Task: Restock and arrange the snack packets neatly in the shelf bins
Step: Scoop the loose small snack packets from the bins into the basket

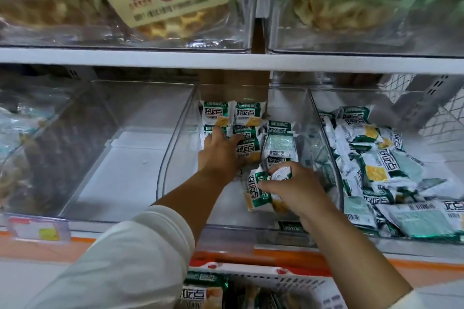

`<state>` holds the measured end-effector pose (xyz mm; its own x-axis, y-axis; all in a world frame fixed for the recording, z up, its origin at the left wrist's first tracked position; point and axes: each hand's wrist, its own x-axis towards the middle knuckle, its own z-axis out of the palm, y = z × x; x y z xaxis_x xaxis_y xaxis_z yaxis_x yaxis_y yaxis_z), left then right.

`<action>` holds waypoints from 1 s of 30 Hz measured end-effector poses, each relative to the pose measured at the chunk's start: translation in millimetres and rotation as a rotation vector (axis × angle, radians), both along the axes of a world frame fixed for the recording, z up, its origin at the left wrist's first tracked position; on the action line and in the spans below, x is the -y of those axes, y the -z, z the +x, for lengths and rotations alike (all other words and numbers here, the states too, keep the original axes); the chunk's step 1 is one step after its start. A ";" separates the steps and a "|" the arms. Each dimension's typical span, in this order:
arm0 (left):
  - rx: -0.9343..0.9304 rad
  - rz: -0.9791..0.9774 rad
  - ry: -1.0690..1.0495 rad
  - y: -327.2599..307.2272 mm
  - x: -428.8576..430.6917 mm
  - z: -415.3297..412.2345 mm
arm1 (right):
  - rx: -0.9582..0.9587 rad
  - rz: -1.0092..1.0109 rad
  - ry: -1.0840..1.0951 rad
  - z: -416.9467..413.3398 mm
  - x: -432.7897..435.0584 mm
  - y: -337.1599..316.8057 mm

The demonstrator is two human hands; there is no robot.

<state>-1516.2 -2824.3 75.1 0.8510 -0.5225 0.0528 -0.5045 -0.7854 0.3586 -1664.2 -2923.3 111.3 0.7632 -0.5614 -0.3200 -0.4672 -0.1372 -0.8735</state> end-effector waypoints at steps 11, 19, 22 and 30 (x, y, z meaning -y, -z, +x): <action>0.064 -0.207 -0.064 -47.2 -29.9 -33.4 | 0.187 -0.002 0.103 -12.2 -13.1 -20.4; 0.178 -0.562 -0.078 -91.2 -105.1 -139.9 | 0.457 0.082 0.113 -111.3 -55.8 -58.0; -0.111 -0.716 -0.106 -55.2 -125.5 -202.2 | 0.352 0.139 0.232 -157.3 -71.9 -22.5; -0.953 -0.272 -0.375 117.7 -126.0 -278.9 | -0.276 0.376 0.562 -226.3 -91.7 145.7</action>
<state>-1795.1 -2698.3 -42.6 0.7064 -0.2887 -0.6462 0.3361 -0.6666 0.6653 -1890.5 -2831.6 -34.3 0.2558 -0.6586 -0.7077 -0.5888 0.4745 -0.6543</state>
